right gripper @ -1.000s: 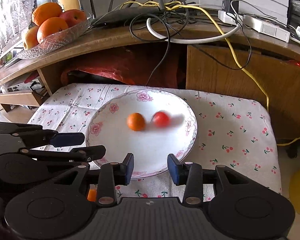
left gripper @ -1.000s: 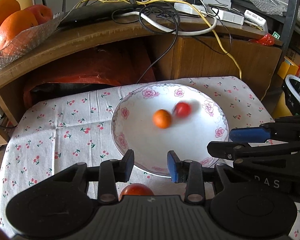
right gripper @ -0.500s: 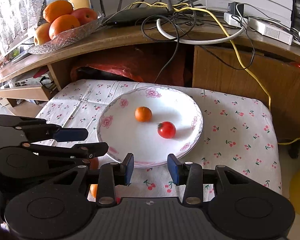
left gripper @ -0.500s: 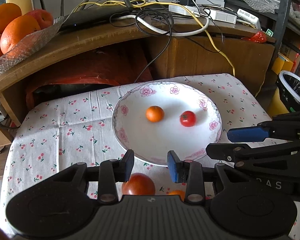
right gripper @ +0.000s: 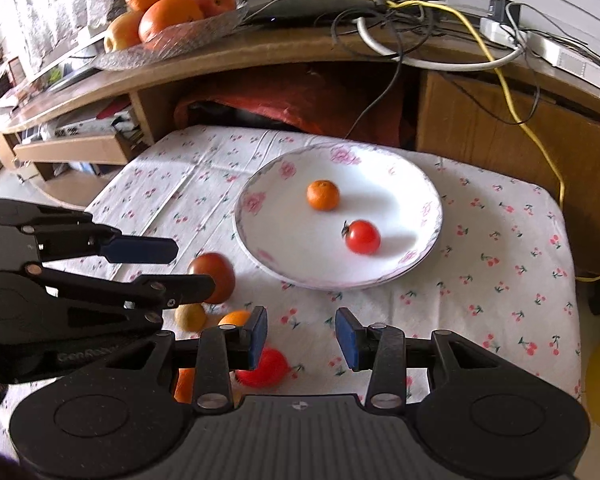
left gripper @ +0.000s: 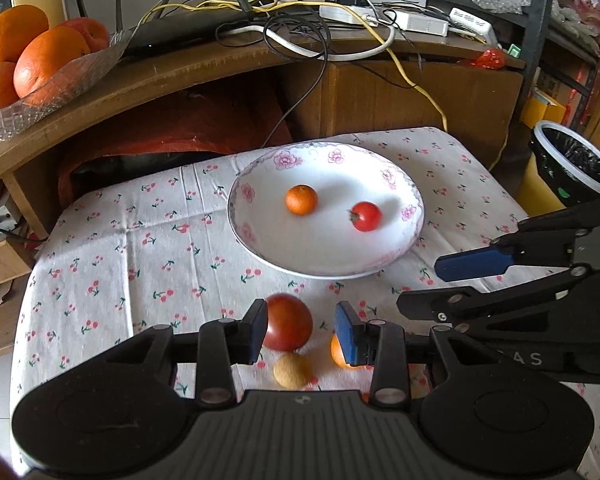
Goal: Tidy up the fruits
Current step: 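Move both grippers back toward the remaining fruits on the cloth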
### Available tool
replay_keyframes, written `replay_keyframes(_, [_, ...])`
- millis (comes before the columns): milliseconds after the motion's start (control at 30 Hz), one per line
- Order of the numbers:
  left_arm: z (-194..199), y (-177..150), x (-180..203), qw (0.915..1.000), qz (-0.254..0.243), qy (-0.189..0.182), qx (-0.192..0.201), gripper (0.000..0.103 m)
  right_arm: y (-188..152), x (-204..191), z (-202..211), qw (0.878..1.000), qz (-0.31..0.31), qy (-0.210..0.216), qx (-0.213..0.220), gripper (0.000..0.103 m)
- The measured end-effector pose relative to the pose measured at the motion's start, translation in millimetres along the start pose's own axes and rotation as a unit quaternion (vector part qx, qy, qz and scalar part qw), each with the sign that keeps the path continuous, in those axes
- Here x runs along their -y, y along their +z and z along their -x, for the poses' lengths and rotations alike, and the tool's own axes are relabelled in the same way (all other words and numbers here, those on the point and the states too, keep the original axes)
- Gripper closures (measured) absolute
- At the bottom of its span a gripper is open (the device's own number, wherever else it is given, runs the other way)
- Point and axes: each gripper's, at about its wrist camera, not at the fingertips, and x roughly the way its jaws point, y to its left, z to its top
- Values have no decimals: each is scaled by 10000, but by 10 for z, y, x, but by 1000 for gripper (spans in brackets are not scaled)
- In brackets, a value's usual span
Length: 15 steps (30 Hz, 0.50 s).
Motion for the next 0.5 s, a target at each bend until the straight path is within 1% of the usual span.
replay_keyframes(300, [145,-247,30,9992,-233,-288,-146,58,-258,-89,95,9993,199,168,-282,67])
replay_keyframes(500, [205,-347,48,9985,-344,-376,-213,58,-423,-177,130,9968,476,397,-503,67])
